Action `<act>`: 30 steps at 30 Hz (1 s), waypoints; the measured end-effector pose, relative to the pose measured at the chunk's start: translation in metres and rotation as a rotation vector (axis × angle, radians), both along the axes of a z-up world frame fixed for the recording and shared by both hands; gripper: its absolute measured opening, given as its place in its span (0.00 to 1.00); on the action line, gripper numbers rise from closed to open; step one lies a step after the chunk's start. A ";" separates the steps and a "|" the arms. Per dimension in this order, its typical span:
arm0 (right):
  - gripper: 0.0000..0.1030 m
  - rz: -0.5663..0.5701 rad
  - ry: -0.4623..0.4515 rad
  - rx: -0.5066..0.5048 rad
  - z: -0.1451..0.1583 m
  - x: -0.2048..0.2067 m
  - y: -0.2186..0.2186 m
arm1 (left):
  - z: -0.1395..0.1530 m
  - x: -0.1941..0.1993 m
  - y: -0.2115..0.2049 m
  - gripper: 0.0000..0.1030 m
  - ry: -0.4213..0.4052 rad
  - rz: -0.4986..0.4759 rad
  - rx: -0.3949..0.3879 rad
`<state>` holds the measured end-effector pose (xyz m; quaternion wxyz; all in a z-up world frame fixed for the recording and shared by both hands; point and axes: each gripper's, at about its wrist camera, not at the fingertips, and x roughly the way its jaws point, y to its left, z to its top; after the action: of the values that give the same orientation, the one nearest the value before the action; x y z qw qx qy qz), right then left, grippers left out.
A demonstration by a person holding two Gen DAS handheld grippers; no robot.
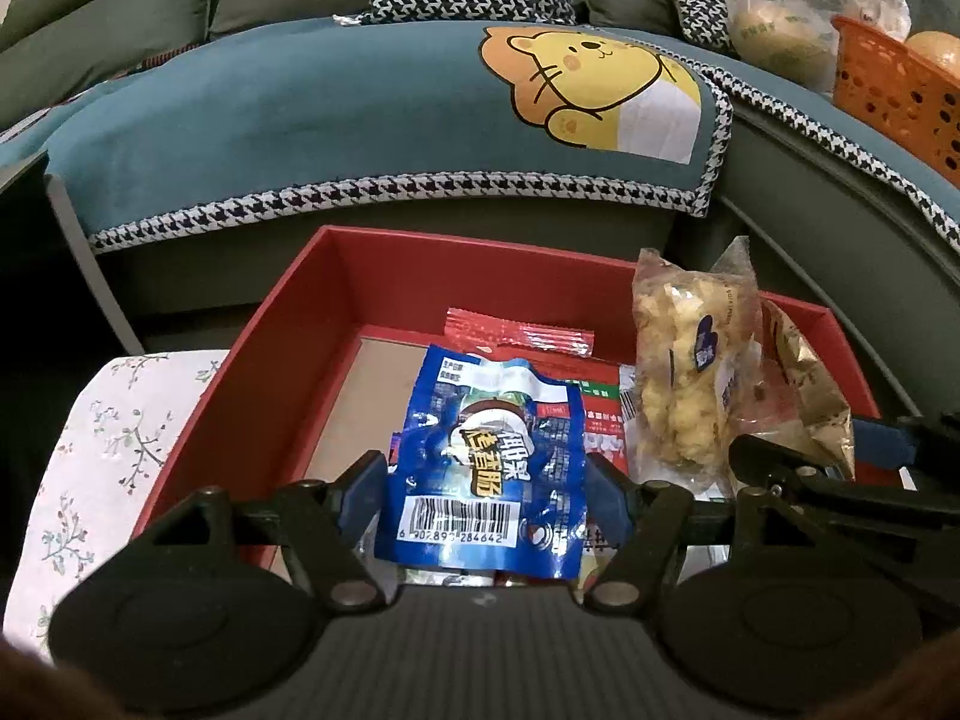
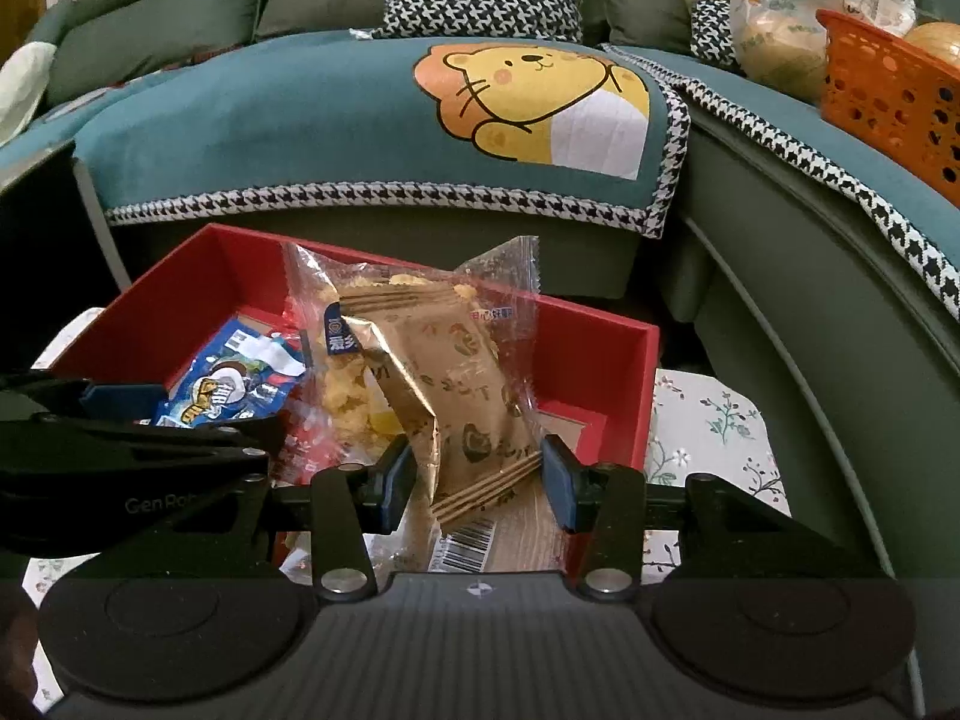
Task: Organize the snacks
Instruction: 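Lift both packets and carry them over the red box, then lower both packets into the red box and open both tools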
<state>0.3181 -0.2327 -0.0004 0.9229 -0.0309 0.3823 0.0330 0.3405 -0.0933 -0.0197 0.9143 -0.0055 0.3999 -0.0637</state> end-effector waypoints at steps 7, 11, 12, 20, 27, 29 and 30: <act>0.55 -0.002 -0.005 -0.020 -0.005 0.001 0.001 | -0.004 0.001 -0.005 0.75 -0.013 -0.001 0.033; 0.55 -0.007 -0.009 -0.024 -0.008 0.002 0.000 | -0.006 0.002 -0.006 0.75 -0.027 -0.001 0.042; 0.55 -0.006 -0.010 -0.027 -0.008 0.002 0.000 | -0.006 0.002 -0.007 0.75 -0.029 -0.002 0.044; 0.55 -0.001 -0.012 -0.036 -0.008 0.002 0.001 | -0.006 0.001 -0.008 0.75 -0.028 0.002 0.054; 0.60 -0.009 0.007 -0.036 -0.007 0.000 0.002 | -0.001 -0.004 -0.006 0.76 -0.002 0.016 0.063; 0.61 -0.013 0.006 -0.030 -0.004 -0.001 0.001 | 0.001 -0.006 -0.003 0.76 0.006 0.026 0.047; 0.63 -0.015 0.006 -0.033 -0.003 -0.003 0.001 | 0.002 -0.007 -0.001 0.76 0.011 0.028 0.040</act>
<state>0.3155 -0.2314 -0.0032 0.9213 -0.0430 0.3860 0.0199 0.3336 -0.0947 -0.0173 0.9128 0.0069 0.4060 -0.0431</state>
